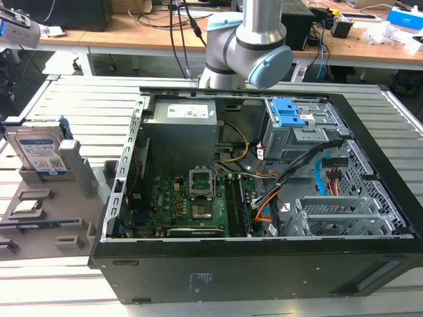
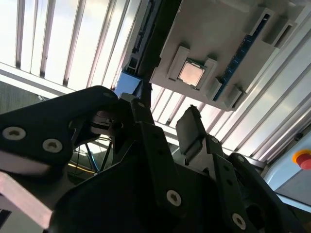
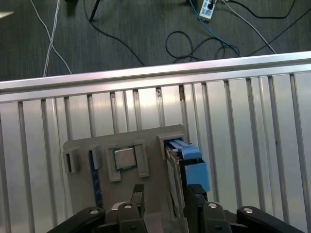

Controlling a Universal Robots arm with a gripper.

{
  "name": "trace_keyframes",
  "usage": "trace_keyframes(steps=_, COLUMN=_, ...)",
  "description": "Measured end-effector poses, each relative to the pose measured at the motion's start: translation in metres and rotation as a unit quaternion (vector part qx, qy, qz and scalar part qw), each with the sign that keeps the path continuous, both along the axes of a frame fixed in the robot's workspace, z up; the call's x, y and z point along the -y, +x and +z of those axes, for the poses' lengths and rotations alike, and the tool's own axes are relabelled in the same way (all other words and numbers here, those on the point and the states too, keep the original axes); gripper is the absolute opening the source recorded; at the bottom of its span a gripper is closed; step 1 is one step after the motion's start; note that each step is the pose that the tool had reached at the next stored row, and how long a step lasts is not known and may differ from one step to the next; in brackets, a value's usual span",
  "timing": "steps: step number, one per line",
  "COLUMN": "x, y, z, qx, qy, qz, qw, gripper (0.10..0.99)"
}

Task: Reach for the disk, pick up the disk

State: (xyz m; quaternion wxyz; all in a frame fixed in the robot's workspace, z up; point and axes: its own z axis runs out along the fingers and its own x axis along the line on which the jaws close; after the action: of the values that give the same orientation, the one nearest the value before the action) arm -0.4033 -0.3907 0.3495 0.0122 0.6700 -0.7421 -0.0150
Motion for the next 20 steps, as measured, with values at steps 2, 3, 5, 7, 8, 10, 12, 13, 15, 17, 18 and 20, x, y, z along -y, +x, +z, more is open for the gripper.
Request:
trace_keyframes(steps=2, x=-0.0057, y=0.0000, z=-0.0001, qx=0.0001, qy=0.0000, qz=0.000, qw=1.0000, gripper=0.482)
trace_keyframes(steps=3, x=-0.0081, y=0.0000, z=-0.0001, qx=0.0000, qy=0.0000, qz=0.000, qw=1.0000, gripper=0.482)
trace_keyframes(steps=5, x=-0.0171, y=0.0000, z=-0.0008, qx=0.0000, qy=0.0000, qz=0.004, qw=1.0000, gripper=0.482)
trace_keyframes(steps=7, x=-0.0204, y=0.0000, z=-0.0020, qx=0.0000, qy=0.0000, qz=0.013, qw=0.9999, gripper=0.482)
trace_keyframes(steps=8, x=-0.0210, y=0.0000, z=-0.0027, qx=0.0001, qy=0.0000, qz=0.018, qw=0.9998, gripper=0.482)
trace_keyframes(steps=10, x=-0.0218, y=0.0000, z=-0.0045, qx=0.0000, qy=-0.0003, qz=0.025, qw=0.9997, gripper=0.482)
trace_keyframes(steps=12, x=-0.0221, y=0.0001, z=-0.0075, qx=-0.0001, qy=-0.0004, qz=0.029, qw=0.9996, gripper=0.482)
trace_keyframes(steps=13, x=-0.0223, y=0.0001, z=-0.0108, qx=0.0000, qy=-0.0004, qz=0.029, qw=0.9996, gripper=0.482)
trace_keyframes(steps=15, x=-0.0224, y=0.0000, z=-0.0162, qx=0.0000, qy=-0.0004, qz=0.029, qw=0.9996, gripper=0.482)
trace_keyframes(steps=17, x=-0.0224, y=0.0000, z=-0.0220, qx=0.0000, qy=-0.0005, qz=0.029, qw=0.9996, gripper=0.482)
trace_keyframes(steps=18, x=-0.0225, y=0.0000, z=-0.0275, qx=0.0000, qy=-0.0004, qz=0.029, qw=0.9996, gripper=0.482)
trace_keyframes(steps=20, x=-0.0226, y=0.0000, z=-0.0317, qx=0.0000, qy=-0.0004, qz=0.029, qw=0.9996, gripper=0.482)
